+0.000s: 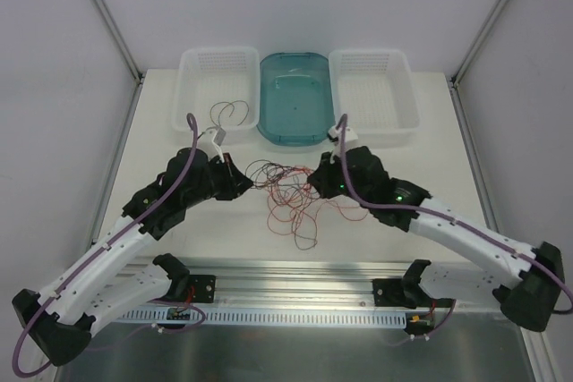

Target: Untangle the cables

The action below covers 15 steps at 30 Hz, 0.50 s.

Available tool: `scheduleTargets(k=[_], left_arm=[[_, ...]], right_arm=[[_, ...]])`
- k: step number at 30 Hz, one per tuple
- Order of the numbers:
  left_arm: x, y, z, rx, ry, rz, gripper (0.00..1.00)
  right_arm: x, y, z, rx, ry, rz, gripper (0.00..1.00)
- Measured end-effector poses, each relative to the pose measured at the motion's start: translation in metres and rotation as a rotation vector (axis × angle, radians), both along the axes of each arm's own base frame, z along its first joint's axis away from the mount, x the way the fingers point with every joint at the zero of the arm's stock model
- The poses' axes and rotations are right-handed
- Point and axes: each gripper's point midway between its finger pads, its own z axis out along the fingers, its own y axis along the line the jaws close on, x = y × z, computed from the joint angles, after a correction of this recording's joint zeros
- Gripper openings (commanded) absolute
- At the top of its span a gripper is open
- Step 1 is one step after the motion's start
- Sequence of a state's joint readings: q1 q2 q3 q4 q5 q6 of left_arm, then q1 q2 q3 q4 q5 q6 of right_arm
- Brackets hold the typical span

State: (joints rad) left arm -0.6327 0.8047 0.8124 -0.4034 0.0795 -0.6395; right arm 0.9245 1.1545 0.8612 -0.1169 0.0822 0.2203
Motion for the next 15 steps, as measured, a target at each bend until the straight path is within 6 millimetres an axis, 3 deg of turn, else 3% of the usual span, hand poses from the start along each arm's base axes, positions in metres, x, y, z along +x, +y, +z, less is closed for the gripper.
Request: scheduleTargets(k=[1, 4, 7, 10, 15], left_arm=[[0.003, 0.002, 0.002, 0.007, -0.016, 0.018, 0.0], [0.016, 0.028, -0.006, 0.08, -0.021, 0.142, 0.0], [0.022, 0.04, -0.01, 0.109, -0.016, 0.199, 0.05], [0.025, 0.044, -0.009, 0.114, -0.023, 0.22, 0.13], [0.024, 0.055, -0.019, 0.162, 0.007, 0.246, 0.13]], right_arm=[[0.004, -0.012, 0.018, 0.002, -0.04, -0.035, 0.01], [0.024, -0.084, 0.062, -0.026, -0.148, -0.258, 0.01], [0.026, -0.136, 0.087, -0.062, -0.202, -0.401, 0.01], [0.018, -0.16, 0.094, -0.099, -0.211, -0.465, 0.01], [0.01, -0.179, 0.09, -0.138, -0.204, -0.498, 0.01]])
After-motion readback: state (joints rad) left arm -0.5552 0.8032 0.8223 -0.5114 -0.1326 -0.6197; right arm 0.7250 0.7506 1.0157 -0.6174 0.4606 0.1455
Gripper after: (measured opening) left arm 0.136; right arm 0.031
